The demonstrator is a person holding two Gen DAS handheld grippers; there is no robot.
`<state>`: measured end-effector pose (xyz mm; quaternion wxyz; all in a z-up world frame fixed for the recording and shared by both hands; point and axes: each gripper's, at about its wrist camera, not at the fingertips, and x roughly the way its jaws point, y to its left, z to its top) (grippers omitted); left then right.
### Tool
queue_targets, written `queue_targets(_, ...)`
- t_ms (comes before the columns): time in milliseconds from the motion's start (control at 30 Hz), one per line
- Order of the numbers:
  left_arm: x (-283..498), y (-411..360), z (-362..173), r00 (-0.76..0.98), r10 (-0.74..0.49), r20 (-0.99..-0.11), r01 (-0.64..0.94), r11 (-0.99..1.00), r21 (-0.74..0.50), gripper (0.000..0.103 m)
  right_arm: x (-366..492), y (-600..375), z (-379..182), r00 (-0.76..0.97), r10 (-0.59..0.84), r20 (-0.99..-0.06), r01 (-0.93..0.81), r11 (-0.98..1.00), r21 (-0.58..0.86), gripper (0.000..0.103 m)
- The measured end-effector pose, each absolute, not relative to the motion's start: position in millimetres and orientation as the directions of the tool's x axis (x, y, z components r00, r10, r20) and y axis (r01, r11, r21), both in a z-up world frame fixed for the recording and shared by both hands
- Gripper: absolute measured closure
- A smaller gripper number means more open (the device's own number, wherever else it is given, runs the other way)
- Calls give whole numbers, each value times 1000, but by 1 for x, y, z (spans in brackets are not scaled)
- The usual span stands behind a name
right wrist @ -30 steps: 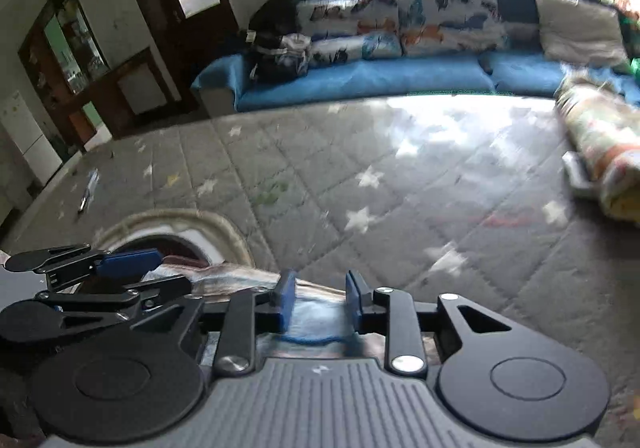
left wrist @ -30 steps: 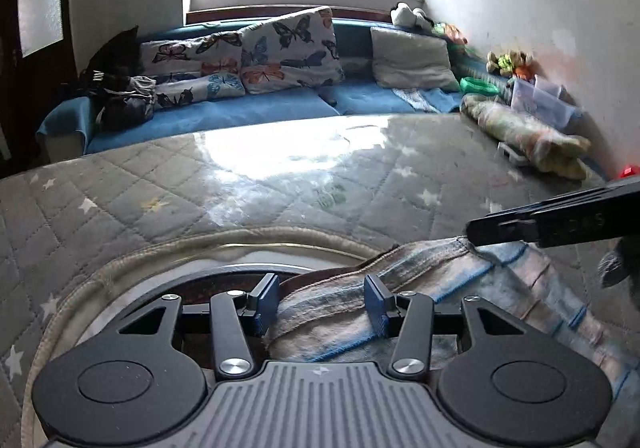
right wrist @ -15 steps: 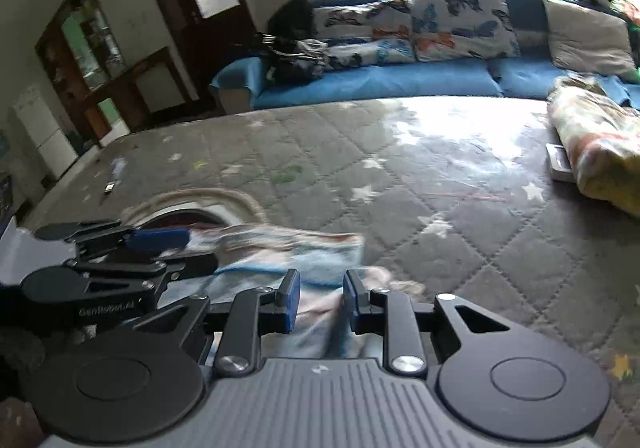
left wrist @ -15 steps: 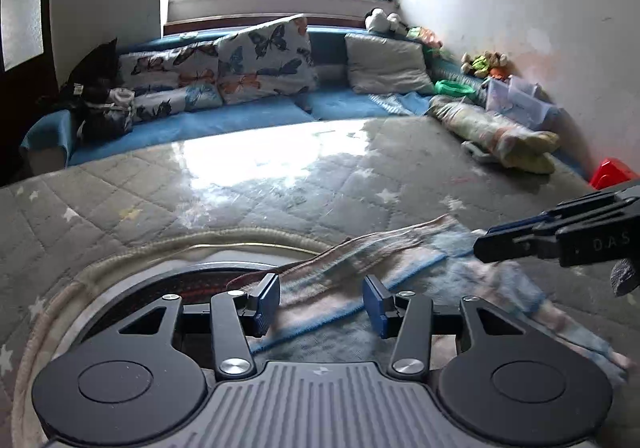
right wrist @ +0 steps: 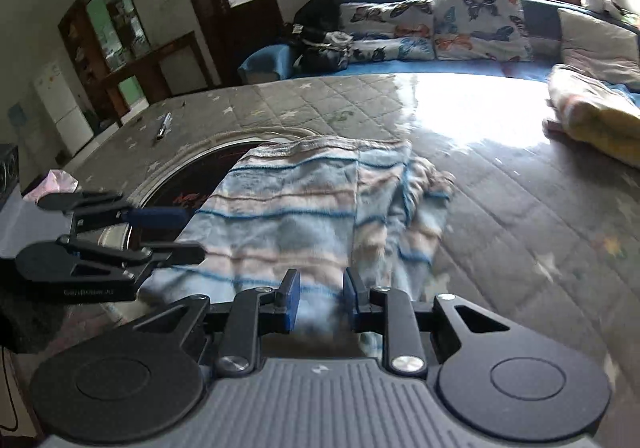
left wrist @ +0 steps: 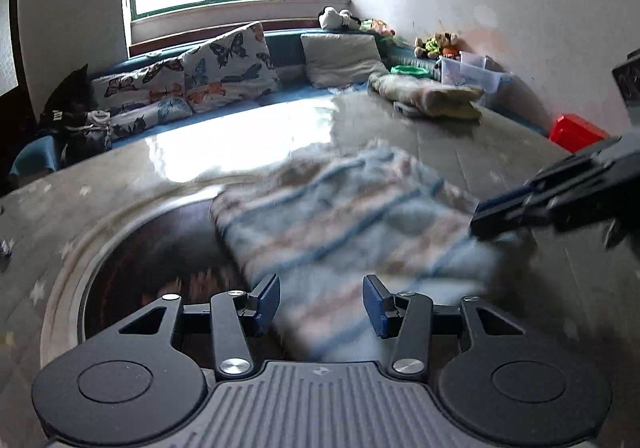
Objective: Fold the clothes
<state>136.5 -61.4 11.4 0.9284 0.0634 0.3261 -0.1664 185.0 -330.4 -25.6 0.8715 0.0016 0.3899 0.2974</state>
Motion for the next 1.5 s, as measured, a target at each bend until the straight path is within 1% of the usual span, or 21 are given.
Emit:
queue_targets(100, 121, -57, 4, 732, -250, -633, 347, 937, 31, 54, 166, -336, -26, 555, 493, -670, -503, 841, 202, 80)
queue_targets(200, 114, -47, 0, 734, -225, -641, 313, 949, 25, 54, 160, -344, -25, 572, 479, -665, -473, 856, 209, 79)
queue_targets(333, 104, -39, 11, 759, -206, -617, 278, 960, 21, 55, 157, -357, -16, 603, 479, -638, -432, 868, 243, 79)
queue_targets(433, 99, -42, 17, 770, -225, -597, 284, 959, 5, 55, 157, -365, -16, 617, 487, -618, -397, 871, 290, 79)
queue_targets(500, 99, -46, 13, 766, -225, -602, 298, 954, 23, 55, 156, -362, -23, 610, 487, -625, -392, 871, 297, 79)
queue_targets(567, 101, -48, 5, 755, -202, -624, 294, 955, 47, 55, 156, -359, -31, 599, 469, -649, -392, 879, 273, 79)
queue_targets(667, 101, -44, -1, 747, -180, -640, 277, 960, 53, 54, 154, -364, -35, 599, 468, -649, -368, 882, 295, 79)
queue_targets(800, 97, -39, 6, 762, -165, -627, 251, 967, 50, 54, 151, -369, -30, 617, 472, -630, -355, 881, 312, 79)
queue_targets(967, 95, -47, 11, 756, -188, -627, 261, 965, 25, 52, 148, -367, -31, 633, 461, -622, -334, 888, 317, 77)
queue_targets(1133, 91, -56, 8, 737, -198, -647, 266, 964, 8, 40, 145, -365, -31, 649, 449, -615, -313, 893, 322, 63)
queue_targets(1267, 93, -56, 7, 726, -185, -663, 247, 969, 0, 32, 143, -363, -31, 661, 439, -608, -296, 898, 327, 61)
queue_targets(1333, 94, -54, 9, 726, -177, -664, 232, 973, -6, 26, 144, -365, -30, 668, 430, -607, -281, 901, 330, 58)
queue_targets(1367, 94, -53, 9, 726, -174, -665, 223, 975, -12, 25, 144, -365, -30, 670, 427, -607, -277, 903, 330, 56)
queue_targets(1467, 95, -50, 10, 718, -169, -675, 203, 979, -30, 19, 142, -365, -32, 674, 421, -607, -263, 905, 335, 54)
queue_targets(1500, 95, -49, 10, 713, -168, -681, 196, 980, -36, 15, 141, -364, -33, 674, 420, -608, -258, 905, 340, 52)
